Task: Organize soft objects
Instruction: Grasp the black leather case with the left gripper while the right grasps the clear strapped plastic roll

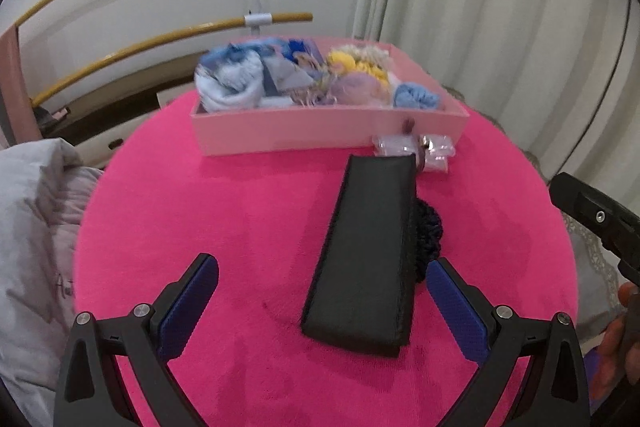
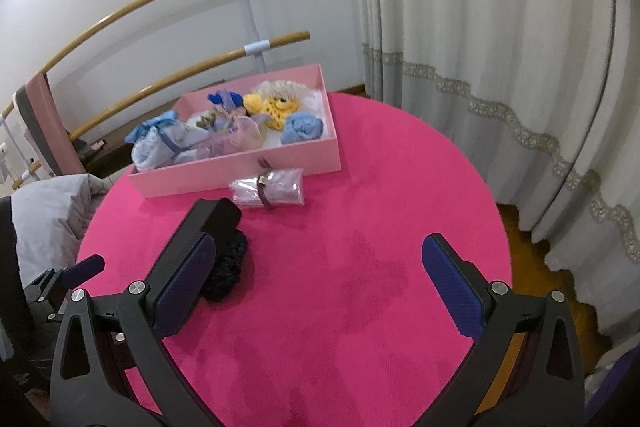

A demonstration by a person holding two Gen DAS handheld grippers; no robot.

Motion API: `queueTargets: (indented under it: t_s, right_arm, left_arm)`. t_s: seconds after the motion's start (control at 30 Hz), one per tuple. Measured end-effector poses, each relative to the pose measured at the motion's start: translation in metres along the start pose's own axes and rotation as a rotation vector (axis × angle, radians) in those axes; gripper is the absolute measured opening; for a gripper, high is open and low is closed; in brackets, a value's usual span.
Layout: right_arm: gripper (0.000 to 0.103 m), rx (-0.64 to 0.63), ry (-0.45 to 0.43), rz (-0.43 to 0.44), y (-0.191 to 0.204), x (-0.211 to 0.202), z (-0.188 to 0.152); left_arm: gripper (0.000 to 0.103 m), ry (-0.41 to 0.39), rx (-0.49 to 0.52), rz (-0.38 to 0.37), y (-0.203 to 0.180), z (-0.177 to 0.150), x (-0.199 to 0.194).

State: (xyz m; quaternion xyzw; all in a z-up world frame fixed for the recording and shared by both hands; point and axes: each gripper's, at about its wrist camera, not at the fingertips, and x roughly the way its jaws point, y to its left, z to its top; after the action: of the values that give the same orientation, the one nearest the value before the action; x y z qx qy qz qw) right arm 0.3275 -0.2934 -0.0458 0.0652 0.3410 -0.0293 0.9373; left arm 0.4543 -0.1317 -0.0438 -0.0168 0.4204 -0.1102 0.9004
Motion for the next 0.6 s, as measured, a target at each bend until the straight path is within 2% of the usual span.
queueTargets:
  t_s: [0.2, 0.23, 0.33, 0.4, 0.43, 0.53, 0.6]
  right_arm:
    - [0.103, 0.013, 0.038, -0.003, -0.008, 0.026, 0.002]
    - [0.103, 0.013, 0.045, -0.003, -0.009, 0.03, 0.002]
    - [0.103, 0.014, 0.056, -0.002, -0.01, 0.037, 0.002]
    - [0.103, 0.015, 0.062, -0.001, -0.01, 0.041, 0.002]
    - [0.103, 0.015, 0.064, 0.0, -0.009, 0.042, 0.002]
    - [0.103, 0.011, 0.071, 0.003, -0.006, 0.046, 0.002]
    - [0.103, 0.005, 0.073, 0.006, -0.003, 0.047, 0.002]
  left_arm:
    - [0.103, 0.048, 0.004, -0.042, -0.007, 0.004, 0.037]
    - [0.1, 0.049, -0.001, -0.052, -0.007, 0.004, 0.038]
    - [0.067, 0.07, -0.045, -0.122, -0.001, 0.008, 0.053]
    - [0.062, 0.067, -0.044, -0.132, 0.001, 0.01, 0.058]
    - [0.051, 0.069, -0.038, -0.133, 0.003, 0.01, 0.059]
    - [0.044, 0.066, -0.056, -0.163, 0.009, 0.012, 0.059]
    - [0.041, 0.056, -0.061, -0.158, 0.011, 0.012, 0.053]
